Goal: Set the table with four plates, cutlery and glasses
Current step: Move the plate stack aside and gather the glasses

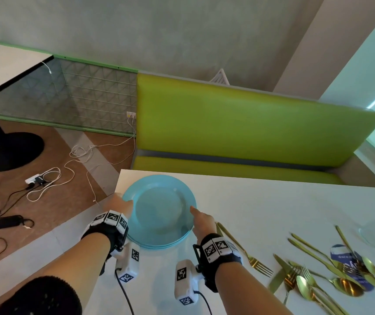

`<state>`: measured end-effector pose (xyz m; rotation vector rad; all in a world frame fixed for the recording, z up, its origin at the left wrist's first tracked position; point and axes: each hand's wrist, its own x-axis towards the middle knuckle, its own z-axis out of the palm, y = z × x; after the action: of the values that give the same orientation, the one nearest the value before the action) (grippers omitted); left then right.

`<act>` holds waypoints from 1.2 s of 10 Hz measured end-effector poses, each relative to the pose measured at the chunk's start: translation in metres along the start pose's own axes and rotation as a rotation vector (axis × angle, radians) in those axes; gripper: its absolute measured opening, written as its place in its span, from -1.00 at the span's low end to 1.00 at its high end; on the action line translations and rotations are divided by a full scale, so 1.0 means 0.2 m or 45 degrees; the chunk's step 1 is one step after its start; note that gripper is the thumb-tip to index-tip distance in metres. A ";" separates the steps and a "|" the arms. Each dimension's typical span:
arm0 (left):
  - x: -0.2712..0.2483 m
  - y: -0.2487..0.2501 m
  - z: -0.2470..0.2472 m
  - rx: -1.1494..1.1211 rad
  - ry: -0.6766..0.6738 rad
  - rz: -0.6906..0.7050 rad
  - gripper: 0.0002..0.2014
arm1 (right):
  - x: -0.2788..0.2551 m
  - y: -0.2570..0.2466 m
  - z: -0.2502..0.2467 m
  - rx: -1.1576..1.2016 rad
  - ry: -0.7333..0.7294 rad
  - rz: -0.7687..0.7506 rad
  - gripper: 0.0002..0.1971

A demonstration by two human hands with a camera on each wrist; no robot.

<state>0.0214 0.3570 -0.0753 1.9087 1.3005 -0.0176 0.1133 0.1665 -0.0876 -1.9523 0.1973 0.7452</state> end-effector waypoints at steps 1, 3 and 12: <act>-0.02 0.06 0.03 -0.024 0.145 0.016 -0.60 | -0.06 -0.01 -0.10 -0.031 0.052 0.035 -0.52; -0.19 0.37 0.22 -0.090 0.237 0.146 -0.62 | -0.27 0.03 -0.49 -0.352 0.166 -0.018 -0.61; -1.31 1.58 1.78 0.009 -0.628 0.694 -0.77 | 0.25 0.77 -2.72 0.150 0.712 0.223 -0.45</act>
<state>0.2905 -0.1100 -0.0126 2.0364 0.4392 -0.2002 0.3125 -0.3644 -0.0608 -2.0058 0.7400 0.2695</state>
